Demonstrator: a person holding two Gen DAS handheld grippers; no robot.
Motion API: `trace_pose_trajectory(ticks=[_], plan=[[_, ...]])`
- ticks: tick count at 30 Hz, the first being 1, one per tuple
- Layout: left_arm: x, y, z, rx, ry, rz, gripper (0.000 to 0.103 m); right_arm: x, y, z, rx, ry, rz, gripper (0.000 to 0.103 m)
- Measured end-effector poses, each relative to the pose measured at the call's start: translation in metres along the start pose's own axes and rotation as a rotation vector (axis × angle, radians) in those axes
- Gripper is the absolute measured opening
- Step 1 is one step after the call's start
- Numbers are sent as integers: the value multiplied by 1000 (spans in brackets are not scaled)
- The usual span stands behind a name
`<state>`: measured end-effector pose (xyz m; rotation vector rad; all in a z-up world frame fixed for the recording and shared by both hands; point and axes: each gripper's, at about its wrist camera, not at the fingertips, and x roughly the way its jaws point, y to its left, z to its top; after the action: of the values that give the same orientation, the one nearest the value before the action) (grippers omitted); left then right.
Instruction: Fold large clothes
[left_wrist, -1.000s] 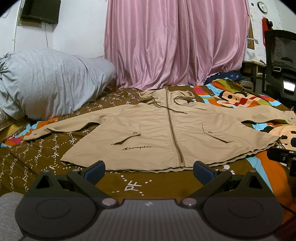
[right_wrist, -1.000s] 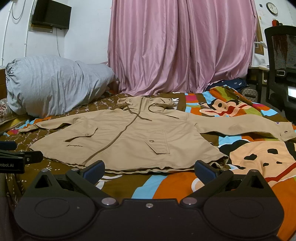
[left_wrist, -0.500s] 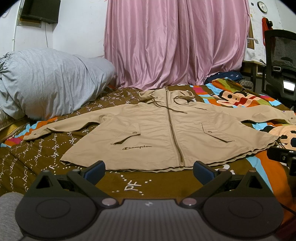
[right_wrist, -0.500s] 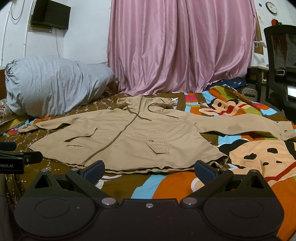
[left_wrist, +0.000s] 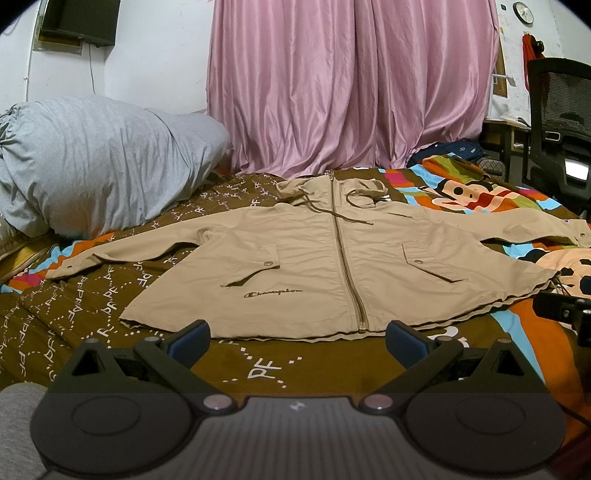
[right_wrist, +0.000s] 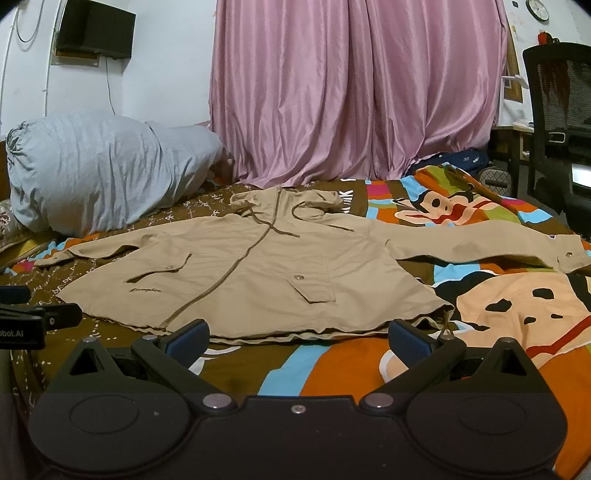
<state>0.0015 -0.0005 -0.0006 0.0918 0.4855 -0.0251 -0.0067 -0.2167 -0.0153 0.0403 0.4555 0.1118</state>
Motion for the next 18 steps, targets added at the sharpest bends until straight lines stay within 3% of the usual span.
trace_pose_trajectory(ticks=[18], plan=[[0,-2,-2,1,2,0,102,-2,4,1,12,8,-3,102]])
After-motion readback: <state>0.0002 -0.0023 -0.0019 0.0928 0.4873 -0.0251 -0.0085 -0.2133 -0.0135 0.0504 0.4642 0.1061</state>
